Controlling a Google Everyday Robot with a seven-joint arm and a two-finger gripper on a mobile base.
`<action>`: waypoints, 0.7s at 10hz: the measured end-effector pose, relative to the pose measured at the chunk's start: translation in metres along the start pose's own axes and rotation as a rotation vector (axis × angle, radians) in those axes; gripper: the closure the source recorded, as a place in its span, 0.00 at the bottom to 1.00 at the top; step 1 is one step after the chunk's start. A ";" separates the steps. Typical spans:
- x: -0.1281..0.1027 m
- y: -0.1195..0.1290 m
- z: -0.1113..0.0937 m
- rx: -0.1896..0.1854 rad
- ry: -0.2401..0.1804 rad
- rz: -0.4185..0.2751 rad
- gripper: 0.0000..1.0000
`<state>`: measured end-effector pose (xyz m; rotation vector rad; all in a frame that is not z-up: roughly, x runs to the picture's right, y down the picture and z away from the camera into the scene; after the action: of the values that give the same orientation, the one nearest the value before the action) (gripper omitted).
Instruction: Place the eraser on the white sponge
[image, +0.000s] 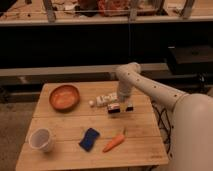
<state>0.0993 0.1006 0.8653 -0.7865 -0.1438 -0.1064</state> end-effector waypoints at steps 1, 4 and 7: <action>-0.002 0.003 -0.001 -0.001 0.008 -0.004 0.92; -0.015 0.002 0.002 0.003 0.009 -0.014 0.90; -0.027 0.003 0.007 -0.004 0.022 -0.043 0.69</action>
<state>0.0727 0.1088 0.8640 -0.7860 -0.1400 -0.1562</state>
